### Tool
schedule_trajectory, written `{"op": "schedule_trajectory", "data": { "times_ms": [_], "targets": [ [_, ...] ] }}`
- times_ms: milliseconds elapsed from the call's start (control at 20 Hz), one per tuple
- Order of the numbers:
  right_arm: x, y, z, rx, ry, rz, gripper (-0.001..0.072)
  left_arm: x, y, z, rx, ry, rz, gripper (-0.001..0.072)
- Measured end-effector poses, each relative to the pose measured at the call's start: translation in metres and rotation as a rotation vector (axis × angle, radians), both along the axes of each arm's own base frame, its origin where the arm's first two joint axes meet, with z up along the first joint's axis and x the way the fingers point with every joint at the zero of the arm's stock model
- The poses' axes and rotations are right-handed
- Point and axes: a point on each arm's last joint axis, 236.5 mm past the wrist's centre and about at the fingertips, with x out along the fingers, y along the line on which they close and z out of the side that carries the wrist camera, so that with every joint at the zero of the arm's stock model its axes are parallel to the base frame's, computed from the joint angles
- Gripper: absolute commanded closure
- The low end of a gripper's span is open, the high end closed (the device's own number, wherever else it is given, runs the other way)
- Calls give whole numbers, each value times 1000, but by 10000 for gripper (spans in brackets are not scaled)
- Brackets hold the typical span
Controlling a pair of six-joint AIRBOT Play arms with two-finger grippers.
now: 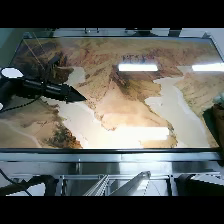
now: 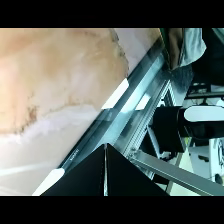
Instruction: Fold the shirts.
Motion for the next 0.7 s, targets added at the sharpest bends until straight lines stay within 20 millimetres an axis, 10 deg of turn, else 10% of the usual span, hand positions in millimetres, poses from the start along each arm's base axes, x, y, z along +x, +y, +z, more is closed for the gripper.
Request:
{"op": "schedule_trajectory", "data": {
  "times_ms": [250,350,400,700],
  "targets": [
    [-23,4,-37,102,103,-34,26,-8,-18,-1,7,-8,-43,696],
    [-13,8,-38,127,60,-39,556,-5,-19,-2,10,-18,-32,697],
    [1,12,-36,149,1,-37,667,-2,-18,0,10,-25,-25,698],
    [133,70,24,303,-525,134,697,30,3,34,4,-114,49,705]
  ]
}}
